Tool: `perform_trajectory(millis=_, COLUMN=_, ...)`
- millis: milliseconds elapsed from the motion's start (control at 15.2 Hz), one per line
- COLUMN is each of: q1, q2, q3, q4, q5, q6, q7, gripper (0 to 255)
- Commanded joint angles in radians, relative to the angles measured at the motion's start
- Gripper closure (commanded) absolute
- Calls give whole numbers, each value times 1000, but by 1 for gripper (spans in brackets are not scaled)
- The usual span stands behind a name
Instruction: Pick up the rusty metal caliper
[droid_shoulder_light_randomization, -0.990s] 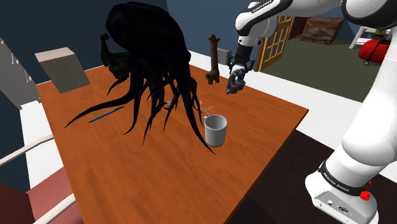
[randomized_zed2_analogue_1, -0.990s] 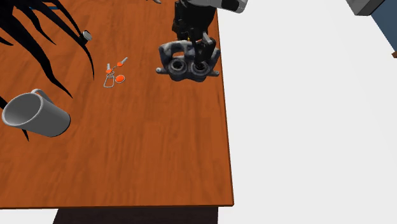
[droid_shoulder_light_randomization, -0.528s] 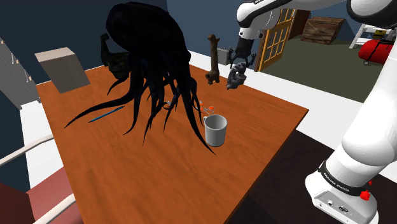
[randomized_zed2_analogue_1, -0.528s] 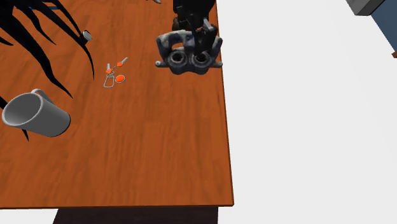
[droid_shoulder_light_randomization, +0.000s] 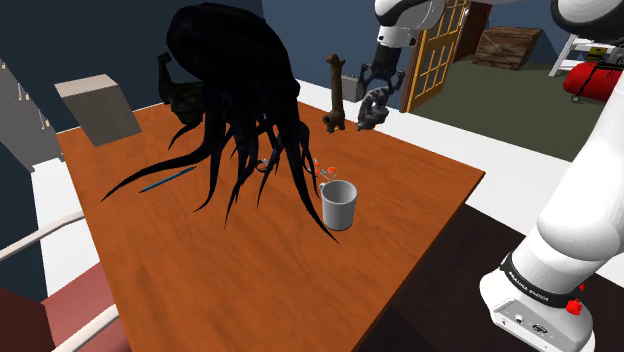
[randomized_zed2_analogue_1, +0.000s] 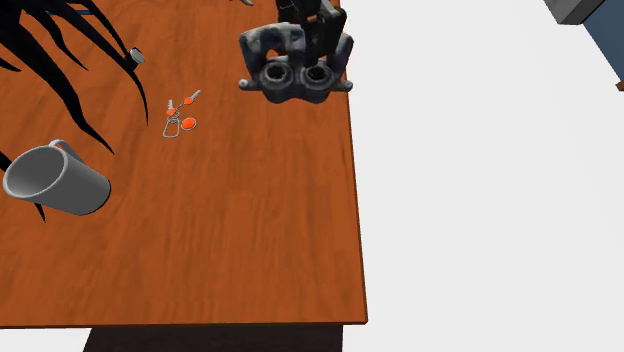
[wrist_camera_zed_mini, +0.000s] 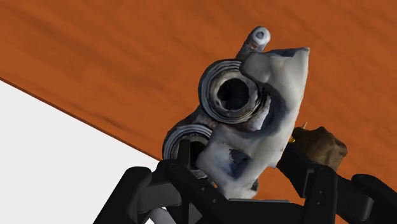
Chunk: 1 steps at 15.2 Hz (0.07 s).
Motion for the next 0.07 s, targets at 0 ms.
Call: perform_trajectory(millis=0, q1=0, q2=-2, q3=0, q4=8, q5=-1, q6=-9, q7=2, gripper=255)
